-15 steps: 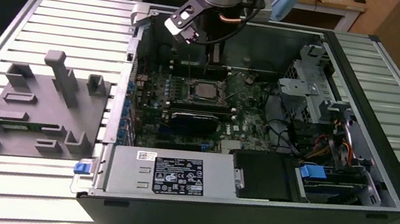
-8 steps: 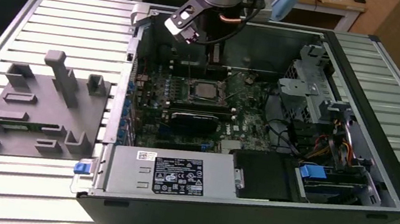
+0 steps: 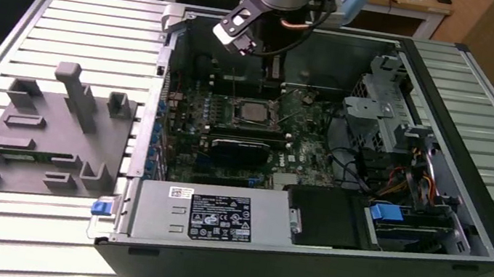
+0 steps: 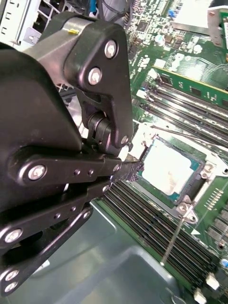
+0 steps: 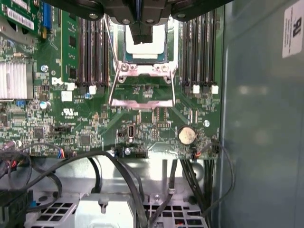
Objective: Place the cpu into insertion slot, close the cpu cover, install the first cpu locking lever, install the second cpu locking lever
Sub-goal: 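Close the cpu cover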
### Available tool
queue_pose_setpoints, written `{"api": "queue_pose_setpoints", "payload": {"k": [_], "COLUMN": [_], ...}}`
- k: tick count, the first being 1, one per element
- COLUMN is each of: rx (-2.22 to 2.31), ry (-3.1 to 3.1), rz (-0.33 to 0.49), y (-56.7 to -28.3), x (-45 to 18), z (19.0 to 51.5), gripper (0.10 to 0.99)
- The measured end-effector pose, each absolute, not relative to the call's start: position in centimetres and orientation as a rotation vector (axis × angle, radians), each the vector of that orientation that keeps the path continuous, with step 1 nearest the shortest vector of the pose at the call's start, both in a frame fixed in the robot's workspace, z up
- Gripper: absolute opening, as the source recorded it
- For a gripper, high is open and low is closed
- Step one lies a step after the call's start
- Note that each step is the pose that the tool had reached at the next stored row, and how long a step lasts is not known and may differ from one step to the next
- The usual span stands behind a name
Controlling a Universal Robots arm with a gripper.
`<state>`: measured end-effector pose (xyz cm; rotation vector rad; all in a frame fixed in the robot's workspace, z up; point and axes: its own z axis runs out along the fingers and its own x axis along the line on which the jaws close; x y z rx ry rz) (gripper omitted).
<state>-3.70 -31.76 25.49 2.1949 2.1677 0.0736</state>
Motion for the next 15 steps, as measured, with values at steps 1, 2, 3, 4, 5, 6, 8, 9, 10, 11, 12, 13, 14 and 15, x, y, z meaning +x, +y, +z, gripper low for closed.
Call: {"api": "queue_pose_setpoints", "payload": {"k": [1, 2, 3, 4, 5, 6, 8, 9, 10, 11, 12, 13, 14, 15], "rx": [2.195, 2.195, 2.195, 2.195, 2.195, 2.195, 2.195, 2.195, 2.195, 2.195, 2.195, 2.195, 2.195, 2.195], "ry": [2.168, 2.168, 2.168, 2.168, 2.168, 2.168, 2.168, 2.168, 2.168, 2.168, 2.168, 2.168, 2.168, 2.168], "rz": [0.074, 0.074, 0.074, 0.074, 0.074, 0.074, 0.074, 0.074, 0.074, 0.074, 0.074, 0.074, 0.074, 0.074], "y": [-31.8, -31.8, -31.8, -31.8, -31.8, -31.8, -31.8, -31.8, -31.7, -31.7, -31.7, -31.7, -31.7, -31.7], "x": [-3.5, -3.4, -3.3, -3.2, -3.0, -2.9, -2.6, -2.5, -2.3, -2.2, -2.0, -1.9, -1.6, -1.4], "z": [25.5, 25.5, 25.5, 25.5, 25.5, 25.5, 25.5, 25.5, 25.5, 25.5, 25.5, 25.5, 25.5, 25.5], "gripper": [0.102, 0.102, 0.102, 0.102, 0.102, 0.102, 0.102, 0.102, 0.102, 0.102, 0.102, 0.102, 0.102, 0.102]}}
